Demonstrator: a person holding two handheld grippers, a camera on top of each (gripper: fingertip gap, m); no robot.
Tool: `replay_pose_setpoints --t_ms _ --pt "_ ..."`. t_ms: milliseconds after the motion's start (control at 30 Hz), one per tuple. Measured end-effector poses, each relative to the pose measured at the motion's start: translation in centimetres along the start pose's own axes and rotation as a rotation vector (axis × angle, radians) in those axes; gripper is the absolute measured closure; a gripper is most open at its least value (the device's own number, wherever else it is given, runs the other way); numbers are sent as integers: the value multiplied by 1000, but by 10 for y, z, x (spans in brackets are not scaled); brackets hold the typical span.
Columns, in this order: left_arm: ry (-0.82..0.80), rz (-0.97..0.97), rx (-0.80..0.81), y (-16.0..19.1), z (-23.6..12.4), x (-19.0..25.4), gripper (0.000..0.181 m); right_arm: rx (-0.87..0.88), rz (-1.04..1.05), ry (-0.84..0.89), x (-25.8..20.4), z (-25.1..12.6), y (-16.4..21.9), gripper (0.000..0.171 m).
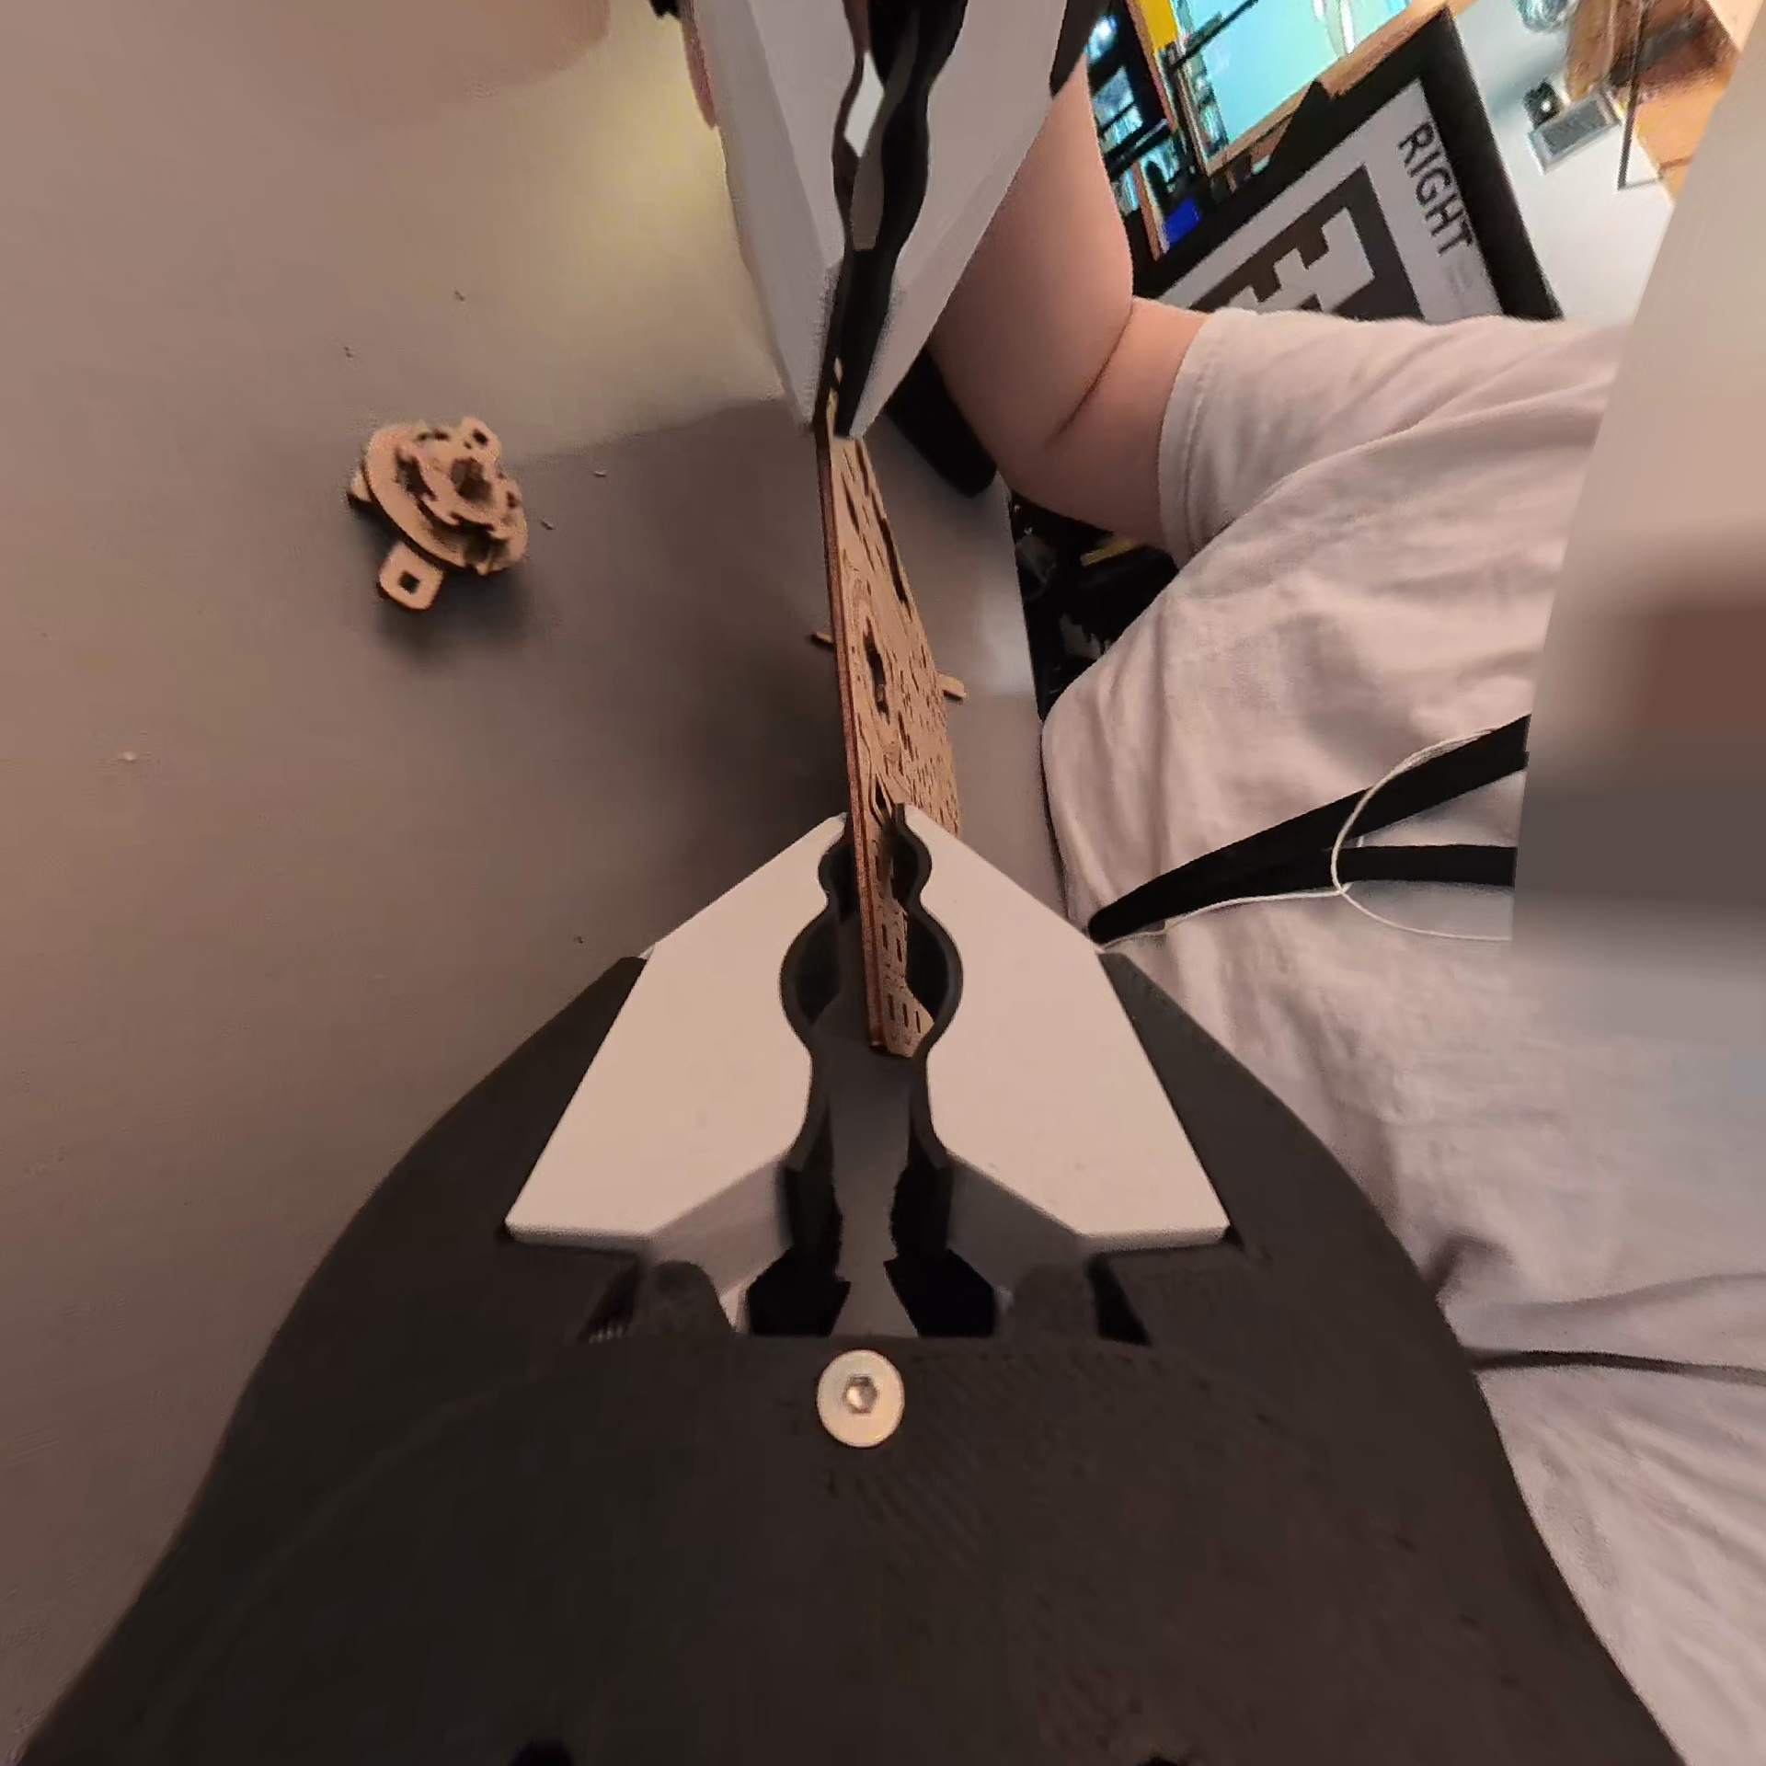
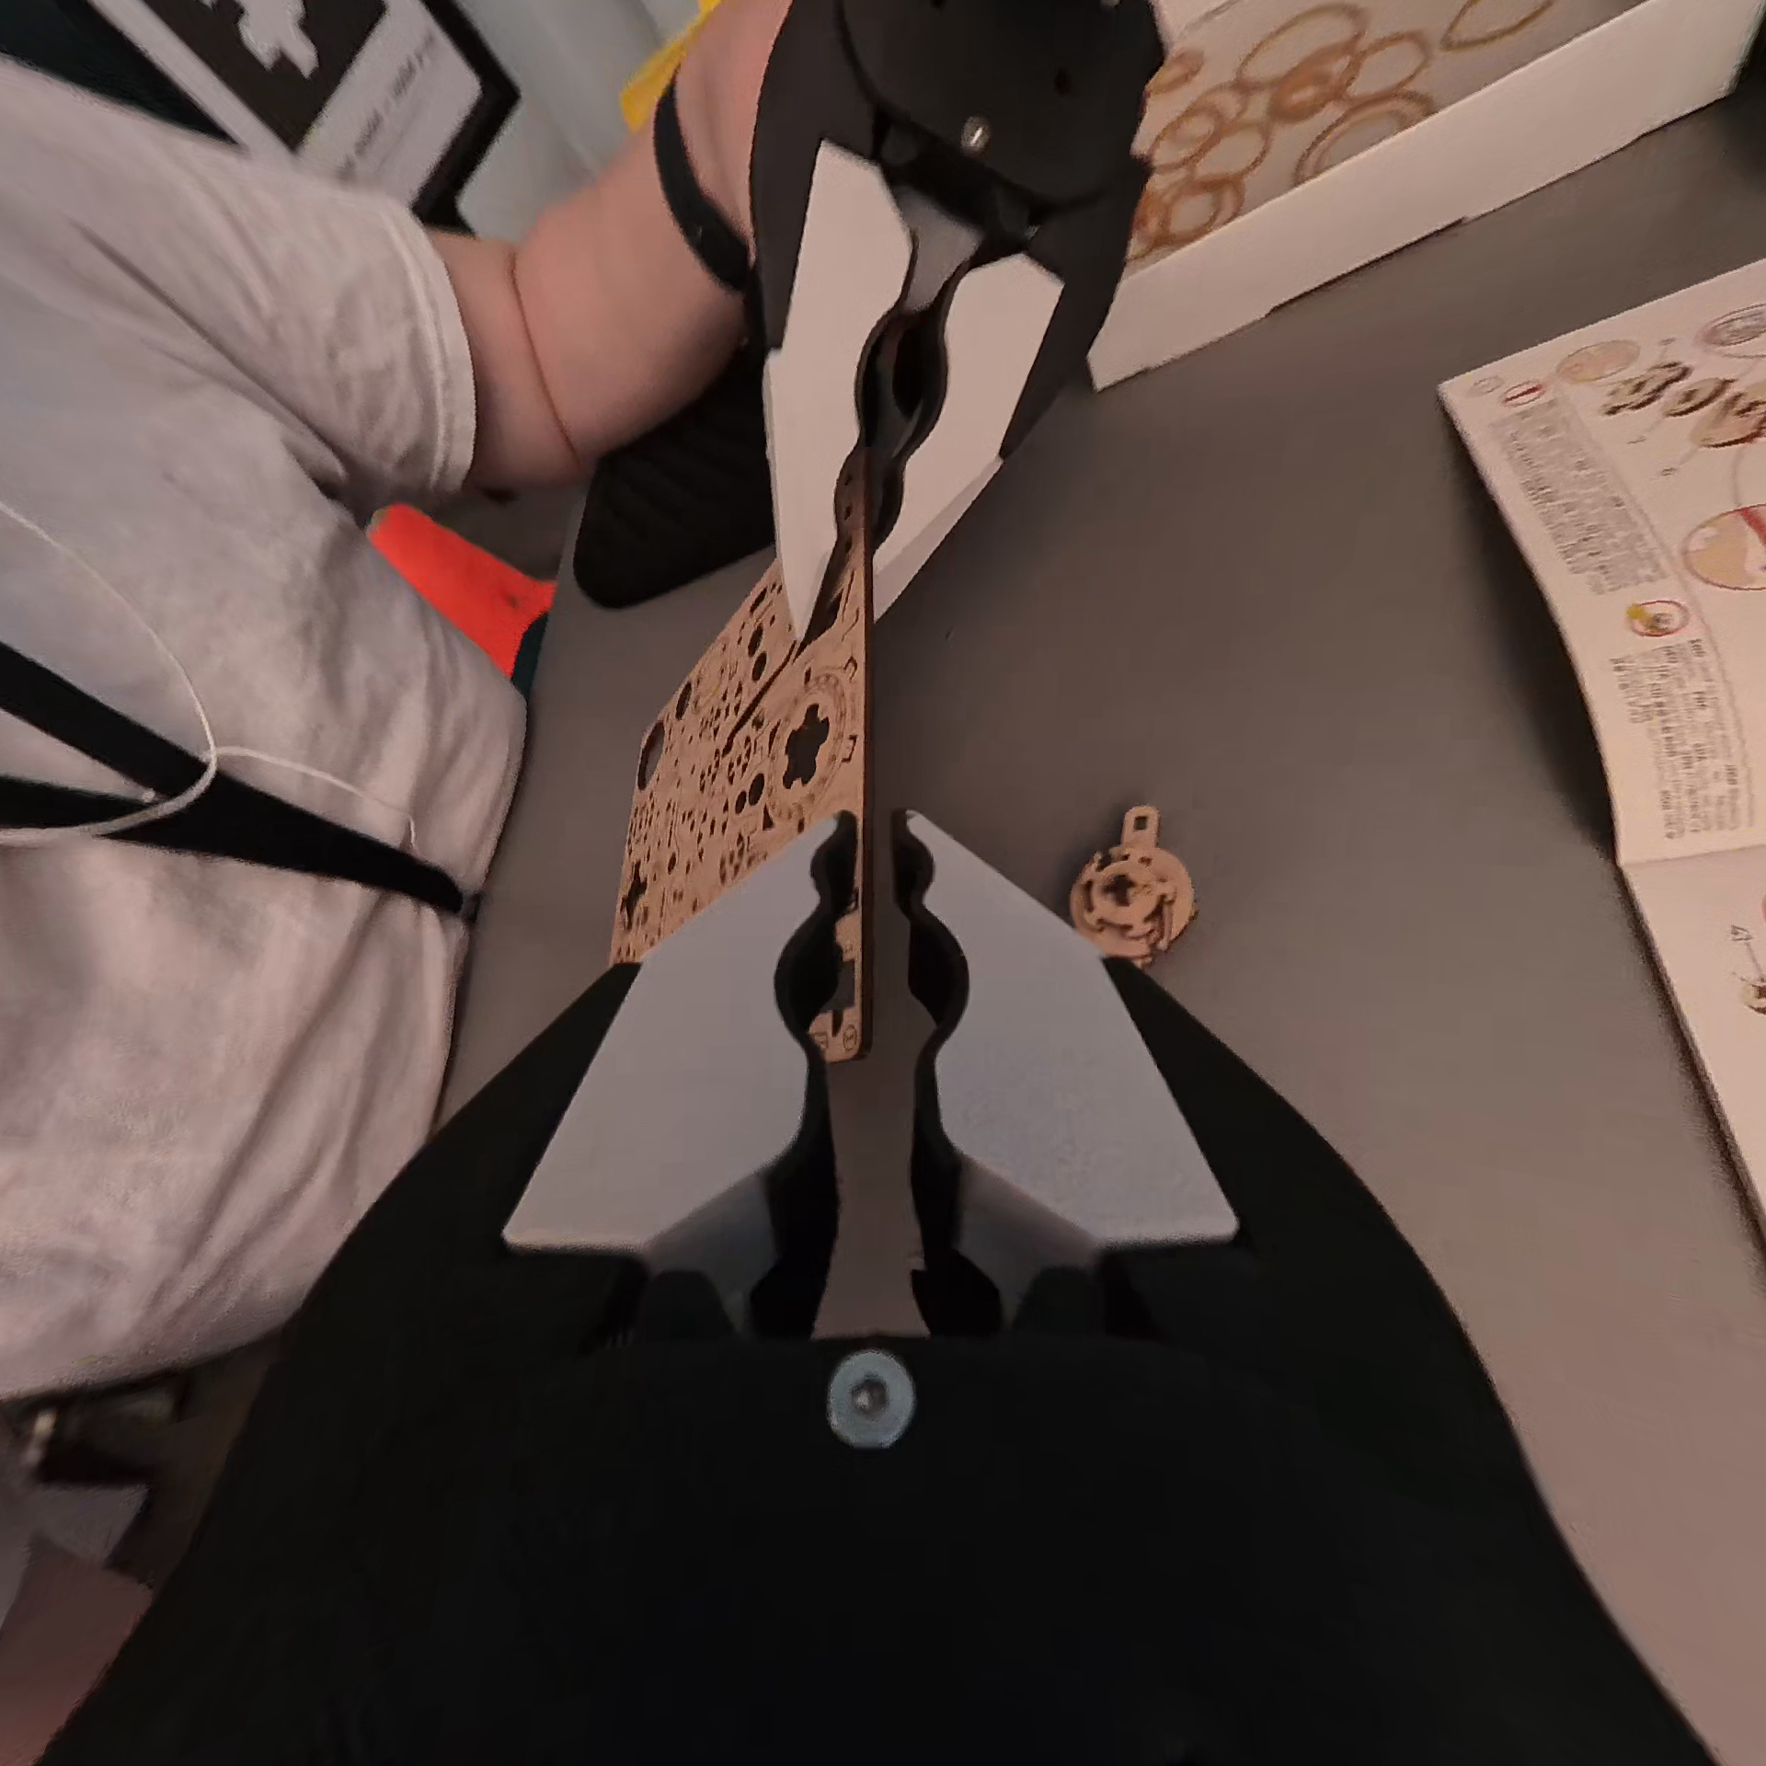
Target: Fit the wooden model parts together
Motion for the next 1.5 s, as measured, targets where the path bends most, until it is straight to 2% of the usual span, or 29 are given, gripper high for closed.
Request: replay_pose_setpoints --t_ms 67,133,267,300,367,400,500,567,733,900,967,1233,1367,1500 --pt "-17 1 -3 0 -2 -1 177 58 72 -10 7 -1 0 149" --pt "-26 11 10 0 -5 0 177 93 134 -19 14 -1 2 141" --pt "-39 36 38 -2 -10 3 178 71 188 -60 17 7 7 137" --pt "-42 37 40 -2 -11 2 177 51 183 -63 17 9 8 138" --pt "-50 34 47 -2 -12 0 177 40 168 -100 14 11 7 164" --pt "-53 32 48 -2 -12 -1 177 42 169 -106 13 12 6 166" --pt "-49 28 61 -3 -11 -5 174 34 172 -87 15 12 7 166" --pt "-35 22 58 -3 -6 -6 166 43 181 -73 18 13 7 166" --pt "-68 57 15 -1 2 -10 171 22 184 -79 21 16 11 164" --pt "-49 101 62 -4 1 -10 174 41 194 -16 18 20 3 135" --pt "-42 125 71 -5 1 -8 175 19 213 -5 15 23 -1 131" --pt "3 158 66 -4 13 -11 173 -70 247 62 7 33 -9 130" --pt "7 166 44 -2 20 -11 172 -126 283 20 7 42 -3 133" --pt "7 173 30 -2 23 -11 171 -117 320 -52 10 47 1 147"
Point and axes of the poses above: each gripper's, where its closed fingertips meet, z out along the fingers, y out of its underside, x = y × z across the jaws, the point moved 9 cm from there along -z, back along the fingers, and after that the axes turned 8 degrees about -z, right-handed, at the moved point
